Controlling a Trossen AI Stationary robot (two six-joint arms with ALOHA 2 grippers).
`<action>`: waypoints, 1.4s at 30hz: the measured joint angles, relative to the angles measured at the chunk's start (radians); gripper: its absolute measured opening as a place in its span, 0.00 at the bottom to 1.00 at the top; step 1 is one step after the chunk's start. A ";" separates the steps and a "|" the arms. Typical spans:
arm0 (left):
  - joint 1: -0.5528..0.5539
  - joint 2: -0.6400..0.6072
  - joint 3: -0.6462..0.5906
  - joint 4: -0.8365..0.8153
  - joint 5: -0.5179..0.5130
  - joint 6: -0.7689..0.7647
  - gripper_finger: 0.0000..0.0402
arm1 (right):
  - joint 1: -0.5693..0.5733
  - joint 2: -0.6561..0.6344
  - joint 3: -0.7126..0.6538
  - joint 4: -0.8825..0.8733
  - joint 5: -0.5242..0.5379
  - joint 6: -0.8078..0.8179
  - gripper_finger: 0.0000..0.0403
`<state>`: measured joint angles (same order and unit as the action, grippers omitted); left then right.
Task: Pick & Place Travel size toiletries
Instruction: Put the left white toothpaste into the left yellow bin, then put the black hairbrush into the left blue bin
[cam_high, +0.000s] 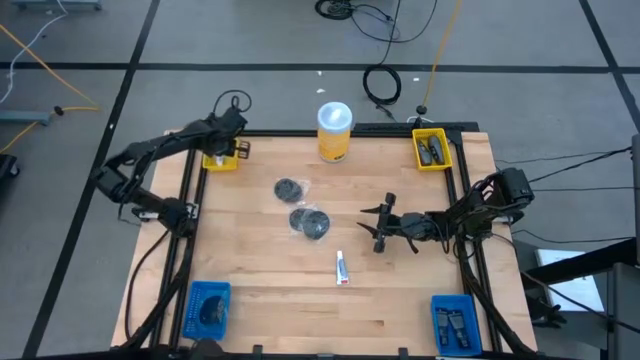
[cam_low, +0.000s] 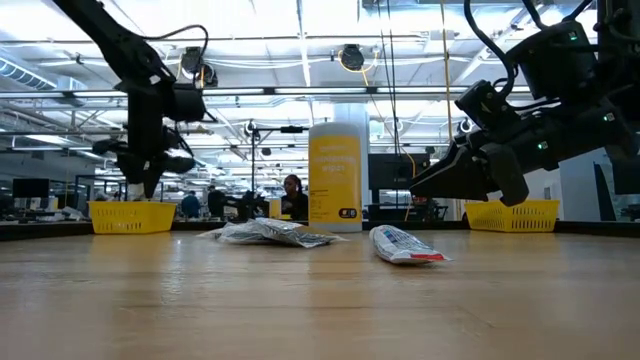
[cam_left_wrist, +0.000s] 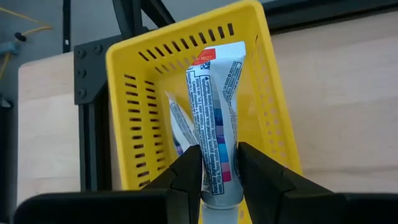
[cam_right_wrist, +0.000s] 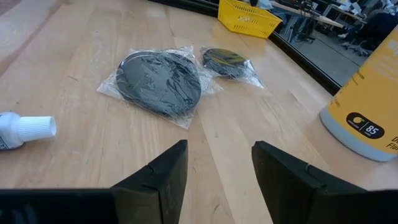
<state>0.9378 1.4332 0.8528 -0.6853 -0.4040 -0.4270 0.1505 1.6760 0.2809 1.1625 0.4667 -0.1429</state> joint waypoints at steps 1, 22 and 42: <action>-0.004 0.010 0.000 0.000 -0.003 0.000 0.23 | 0.000 0.000 0.000 0.000 0.000 0.000 0.42; 0.029 0.129 0.004 0.034 0.049 0.033 0.30 | 0.000 0.000 0.000 -0.001 0.000 0.000 0.42; -0.242 -0.096 0.058 0.082 0.486 0.258 0.51 | 0.000 0.000 0.000 -0.001 0.000 0.000 0.42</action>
<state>0.6962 1.3375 0.9108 -0.6036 0.0822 -0.1686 0.1503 1.6760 0.2806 1.1614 0.4667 -0.1428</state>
